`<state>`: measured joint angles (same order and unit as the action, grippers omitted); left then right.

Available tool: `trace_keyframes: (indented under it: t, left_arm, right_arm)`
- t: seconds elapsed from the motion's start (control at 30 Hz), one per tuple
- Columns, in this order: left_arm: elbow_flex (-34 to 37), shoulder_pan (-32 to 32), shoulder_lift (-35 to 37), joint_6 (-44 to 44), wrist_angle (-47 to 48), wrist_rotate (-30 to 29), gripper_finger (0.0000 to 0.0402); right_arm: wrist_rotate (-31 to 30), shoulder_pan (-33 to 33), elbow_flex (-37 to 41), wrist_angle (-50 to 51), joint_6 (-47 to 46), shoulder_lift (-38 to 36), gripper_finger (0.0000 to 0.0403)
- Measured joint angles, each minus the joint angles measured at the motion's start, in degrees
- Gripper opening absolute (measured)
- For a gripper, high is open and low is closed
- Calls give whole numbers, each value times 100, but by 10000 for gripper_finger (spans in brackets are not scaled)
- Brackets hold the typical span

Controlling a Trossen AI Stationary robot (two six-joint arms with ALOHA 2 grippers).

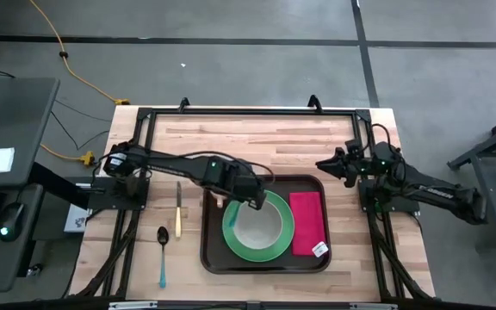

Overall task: Set up tray
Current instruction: Put the blue fork on top of the red napkin

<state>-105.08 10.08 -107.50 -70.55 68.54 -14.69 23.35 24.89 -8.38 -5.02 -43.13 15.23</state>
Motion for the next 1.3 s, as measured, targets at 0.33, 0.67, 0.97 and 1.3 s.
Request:
trace_keyframes:
  t: [0.33, 0.67, 0.97, 1.3]
  left_arm:
    - [0, -233, -33, 707, -985, -153, 35]
    - [0, -473, -33, 1369, -1688, -160, 36]
    - [0, -609, -35, 1782, -2284, -179, 36]
    - [2, -598, -35, 1828, -2592, -288, 36]
  right_arm:
    - [-355, -1034, 2, -1714, -54, 1557, 83]
    - [-373, -1618, 2, -3164, -97, 2941, 83]
    - [-510, -1788, 2, -4184, -94, 3715, 83]
    - [-526, -1788, -416, -4511, 326, 4345, 83]
